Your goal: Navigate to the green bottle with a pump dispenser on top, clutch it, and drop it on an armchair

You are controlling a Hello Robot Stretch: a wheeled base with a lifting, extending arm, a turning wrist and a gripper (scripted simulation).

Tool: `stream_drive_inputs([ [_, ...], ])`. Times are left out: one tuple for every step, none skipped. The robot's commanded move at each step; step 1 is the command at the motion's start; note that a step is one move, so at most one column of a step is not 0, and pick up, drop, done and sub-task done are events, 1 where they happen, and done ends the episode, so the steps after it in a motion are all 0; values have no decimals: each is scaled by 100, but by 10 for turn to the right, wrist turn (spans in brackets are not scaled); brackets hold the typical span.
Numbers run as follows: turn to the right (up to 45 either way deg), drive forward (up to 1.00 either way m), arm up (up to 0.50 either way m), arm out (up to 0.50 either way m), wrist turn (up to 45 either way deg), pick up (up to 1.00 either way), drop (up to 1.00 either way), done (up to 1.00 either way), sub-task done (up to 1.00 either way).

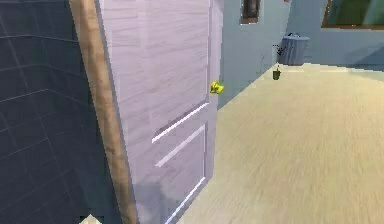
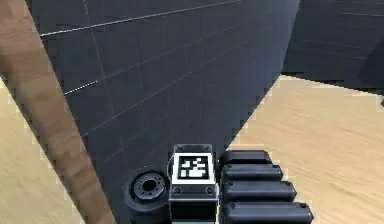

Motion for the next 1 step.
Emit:
stream_drive_inputs([
  [0, 30, 0, 0, 0, 0, 0, 0, 0],
])
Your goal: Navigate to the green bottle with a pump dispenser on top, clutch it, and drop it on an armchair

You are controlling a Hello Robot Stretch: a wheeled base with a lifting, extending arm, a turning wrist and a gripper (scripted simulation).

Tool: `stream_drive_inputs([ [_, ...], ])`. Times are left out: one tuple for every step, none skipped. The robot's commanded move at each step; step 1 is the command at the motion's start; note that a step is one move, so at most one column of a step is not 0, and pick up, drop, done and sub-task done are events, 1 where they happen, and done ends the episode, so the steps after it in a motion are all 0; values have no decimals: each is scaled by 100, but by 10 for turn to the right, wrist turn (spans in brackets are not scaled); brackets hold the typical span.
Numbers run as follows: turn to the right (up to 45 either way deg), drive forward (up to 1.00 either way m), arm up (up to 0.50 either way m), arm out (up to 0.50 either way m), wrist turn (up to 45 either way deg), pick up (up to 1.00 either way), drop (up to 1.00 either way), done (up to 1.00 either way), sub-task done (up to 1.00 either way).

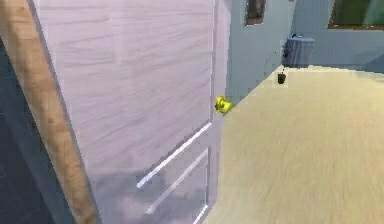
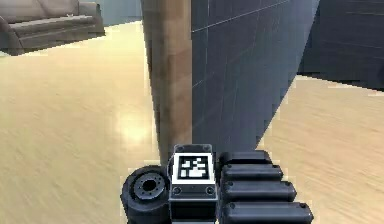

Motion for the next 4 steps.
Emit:
stream_drive_inputs([
  [300, 0, 0, 0, 0, 0, 0, 0, 0],
  [0, 40, 0, 0, 0, 0, 0, 0, 0],
  [420, 0, 0, 0, 0, 0, 0, 0, 0],
  [0, 30, 0, 0, 0, 0, 0, 0, 0],
])
